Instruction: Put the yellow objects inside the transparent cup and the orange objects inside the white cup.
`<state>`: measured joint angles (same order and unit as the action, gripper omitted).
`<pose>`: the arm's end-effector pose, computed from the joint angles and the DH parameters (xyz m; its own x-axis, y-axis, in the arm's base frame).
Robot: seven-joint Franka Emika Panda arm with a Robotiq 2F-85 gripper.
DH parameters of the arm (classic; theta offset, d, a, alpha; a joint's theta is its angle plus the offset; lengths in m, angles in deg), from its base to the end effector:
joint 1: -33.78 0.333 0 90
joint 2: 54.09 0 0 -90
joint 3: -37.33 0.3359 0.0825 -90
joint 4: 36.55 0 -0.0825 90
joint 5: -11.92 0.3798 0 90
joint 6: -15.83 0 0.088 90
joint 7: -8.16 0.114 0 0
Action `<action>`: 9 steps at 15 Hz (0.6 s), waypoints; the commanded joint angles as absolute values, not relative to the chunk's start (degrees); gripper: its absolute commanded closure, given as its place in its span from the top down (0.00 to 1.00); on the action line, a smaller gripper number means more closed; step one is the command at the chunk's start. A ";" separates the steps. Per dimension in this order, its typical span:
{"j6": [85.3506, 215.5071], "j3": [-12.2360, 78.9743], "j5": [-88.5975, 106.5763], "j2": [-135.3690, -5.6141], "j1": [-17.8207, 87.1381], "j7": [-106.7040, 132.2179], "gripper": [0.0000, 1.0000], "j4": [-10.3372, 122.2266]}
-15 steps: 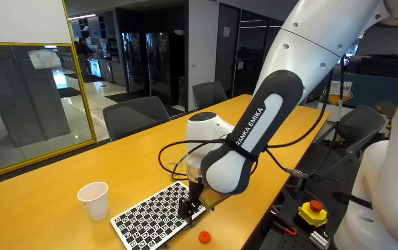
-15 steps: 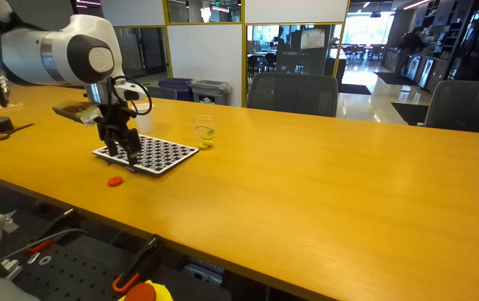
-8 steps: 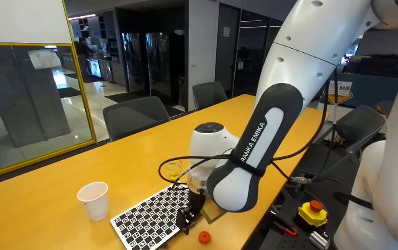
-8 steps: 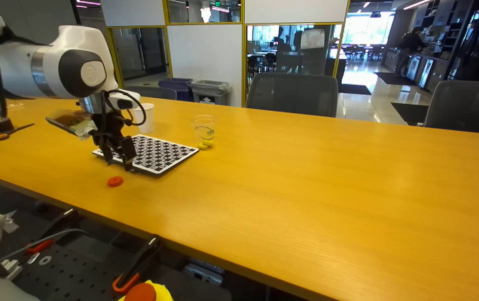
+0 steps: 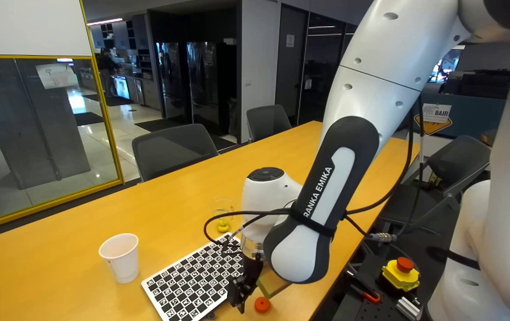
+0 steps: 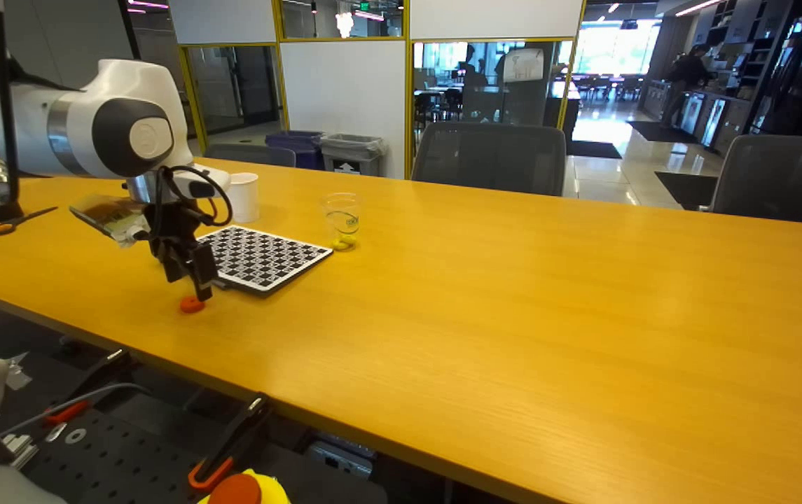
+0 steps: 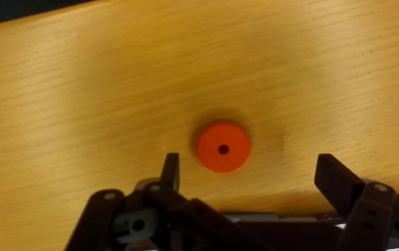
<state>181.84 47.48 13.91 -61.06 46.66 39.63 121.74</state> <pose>0.3576 0.1524 0.1980 0.9834 -0.1813 -0.0038 -0.1813 -0.9829 -0.0332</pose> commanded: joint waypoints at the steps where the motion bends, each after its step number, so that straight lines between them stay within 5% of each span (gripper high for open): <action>1: 182.68 47.08 16.58 -61.74 47.64 40.32 1.00 121.74; 9: 182.95 47.42 21.36 -63.34 47.00 38.83 1.00 121.74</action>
